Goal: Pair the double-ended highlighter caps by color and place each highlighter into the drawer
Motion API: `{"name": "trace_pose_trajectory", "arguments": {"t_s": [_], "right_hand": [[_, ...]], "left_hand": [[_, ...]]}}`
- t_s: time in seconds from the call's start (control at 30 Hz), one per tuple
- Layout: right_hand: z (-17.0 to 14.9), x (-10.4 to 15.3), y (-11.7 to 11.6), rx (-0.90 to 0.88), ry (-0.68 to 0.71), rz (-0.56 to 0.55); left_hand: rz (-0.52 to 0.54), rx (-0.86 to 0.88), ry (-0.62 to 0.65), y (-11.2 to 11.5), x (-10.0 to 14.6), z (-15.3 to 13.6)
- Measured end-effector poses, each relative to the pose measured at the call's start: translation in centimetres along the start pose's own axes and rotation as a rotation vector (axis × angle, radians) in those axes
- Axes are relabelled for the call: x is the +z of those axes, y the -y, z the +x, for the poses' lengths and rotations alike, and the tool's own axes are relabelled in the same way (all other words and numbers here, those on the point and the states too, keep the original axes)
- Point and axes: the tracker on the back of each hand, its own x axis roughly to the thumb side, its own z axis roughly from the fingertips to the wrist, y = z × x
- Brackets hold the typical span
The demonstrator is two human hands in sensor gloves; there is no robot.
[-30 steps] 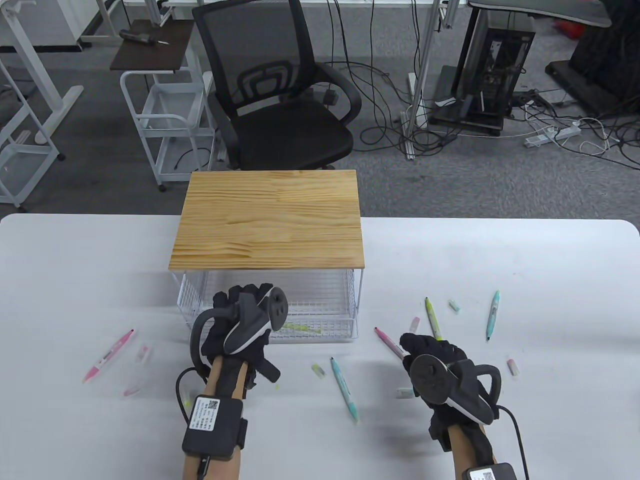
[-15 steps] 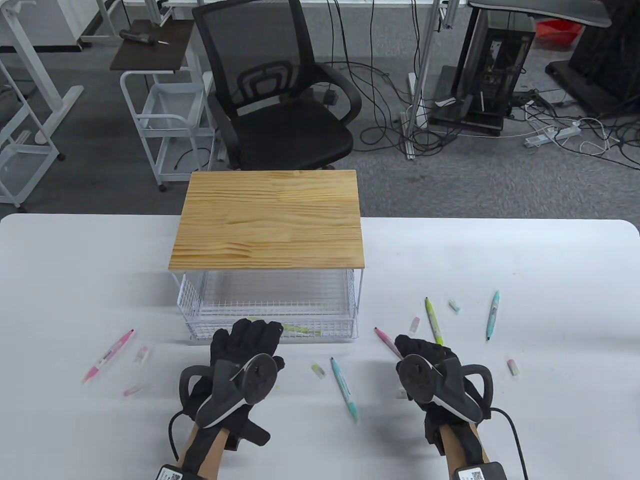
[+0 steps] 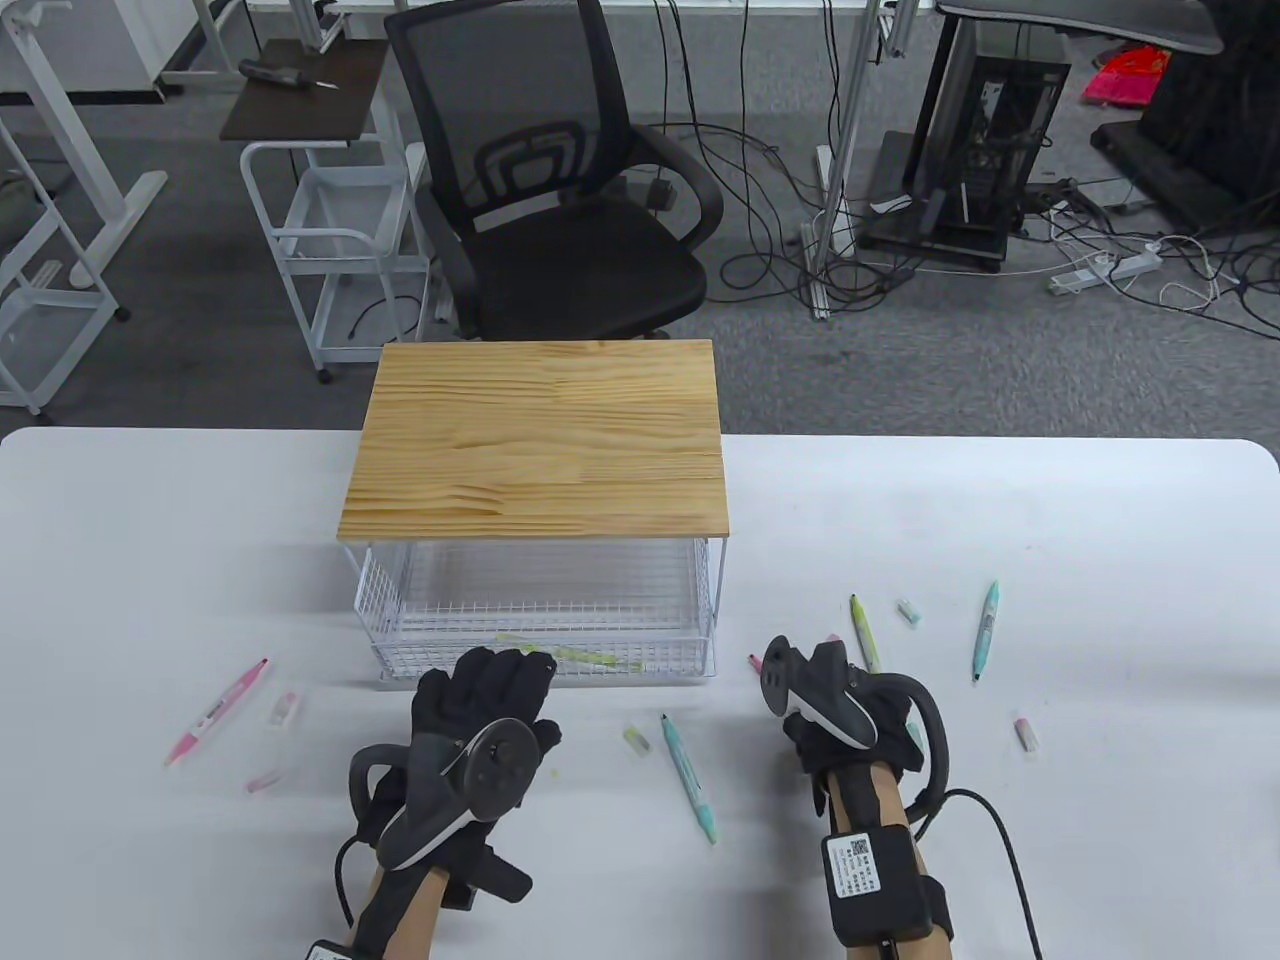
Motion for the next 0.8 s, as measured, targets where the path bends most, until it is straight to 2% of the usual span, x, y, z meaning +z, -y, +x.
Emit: {"name": "trace_pose_trajectory", "arguments": {"t_s": [0.2, 0.6, 0.8], "right_hand": [[-0.3, -1.4, -0.9, 0.03, -0.007, 0.088], [0.2, -1.5, -0.6, 0.027, 0.021, 0.063], [0.2, -1.4, -0.7, 0.03, 0.037, 0.015]], "left_hand": [[-0.025, -0.02, -0.009, 0.6, -0.2, -0.1], [-0.034, -0.031, -0.006, 0.7, -0.3, 0.0], [-0.047, -0.049, -0.018, 1.1, -0.3, -0.2]]}}
